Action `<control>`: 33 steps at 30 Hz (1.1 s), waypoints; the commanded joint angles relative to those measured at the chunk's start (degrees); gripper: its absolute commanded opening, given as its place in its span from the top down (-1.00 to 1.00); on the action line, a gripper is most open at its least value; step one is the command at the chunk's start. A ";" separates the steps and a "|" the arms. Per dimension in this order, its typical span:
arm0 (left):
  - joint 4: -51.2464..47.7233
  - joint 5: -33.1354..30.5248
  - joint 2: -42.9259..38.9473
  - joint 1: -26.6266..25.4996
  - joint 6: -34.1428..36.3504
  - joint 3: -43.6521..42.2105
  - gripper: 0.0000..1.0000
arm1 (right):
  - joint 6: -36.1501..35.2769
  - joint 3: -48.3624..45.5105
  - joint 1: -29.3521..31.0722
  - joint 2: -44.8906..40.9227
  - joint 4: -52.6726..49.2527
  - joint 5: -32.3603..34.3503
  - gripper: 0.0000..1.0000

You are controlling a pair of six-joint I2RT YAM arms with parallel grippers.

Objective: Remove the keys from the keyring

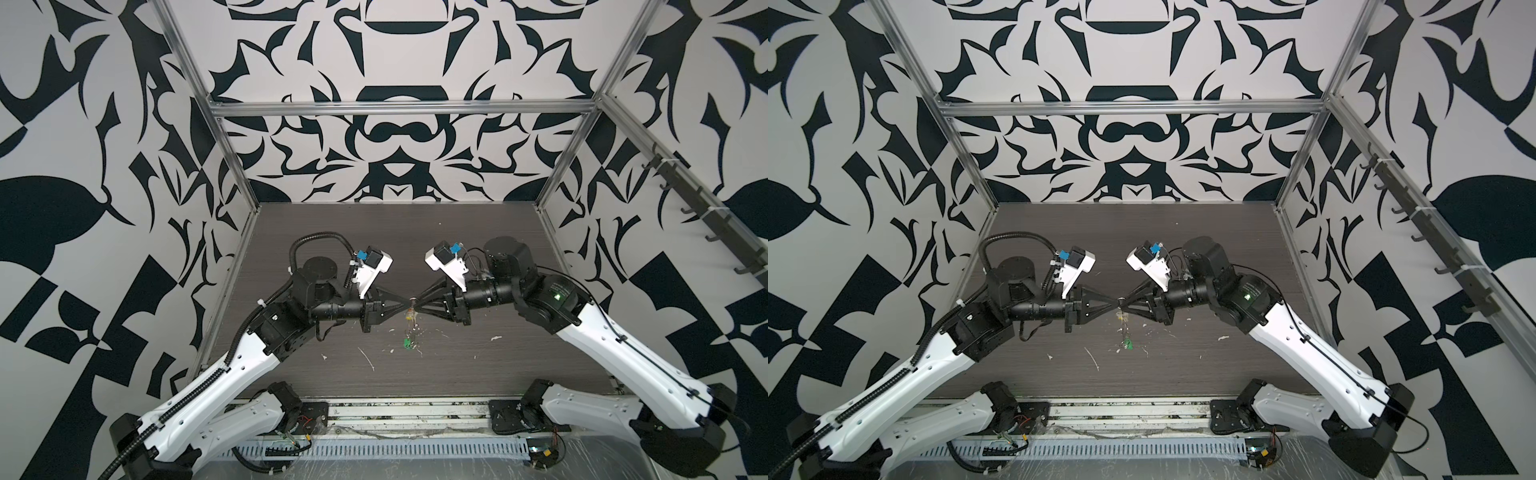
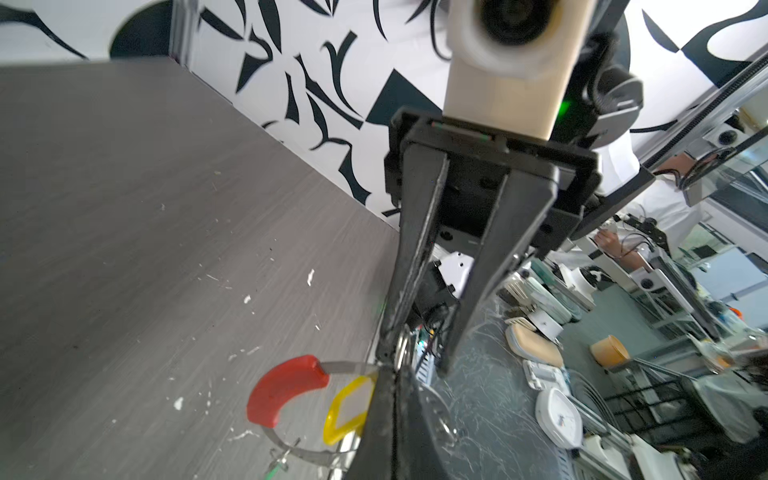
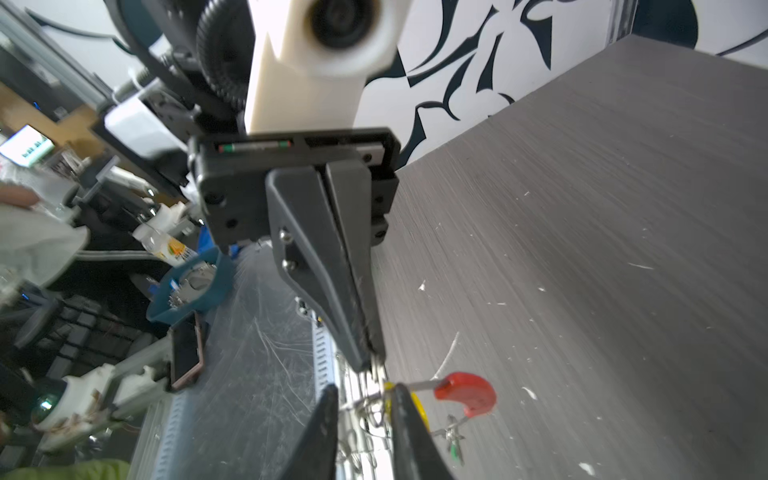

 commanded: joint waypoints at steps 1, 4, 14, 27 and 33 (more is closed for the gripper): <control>9.61 -9.50 -3.99 -1.17 -1.07 -3.50 1.00 | 7.44 -4.47 0.26 -5.05 16.46 3.11 0.25; 14.46 -13.97 -6.49 -1.76 -1.69 -6.44 1.00 | 12.31 -10.77 0.26 -8.74 27.93 9.70 0.21; 29.82 -19.52 -9.31 -2.78 -2.16 -12.90 1.00 | 21.67 -18.31 0.26 -8.00 49.56 16.20 0.19; 36.70 -21.69 -7.55 -3.50 -2.34 -14.24 1.00 | 26.74 -17.23 0.44 -2.38 60.15 12.18 0.18; 36.66 -21.98 -7.76 -3.53 -2.16 -14.48 1.00 | 27.11 -16.66 0.68 -1.65 60.92 11.56 0.19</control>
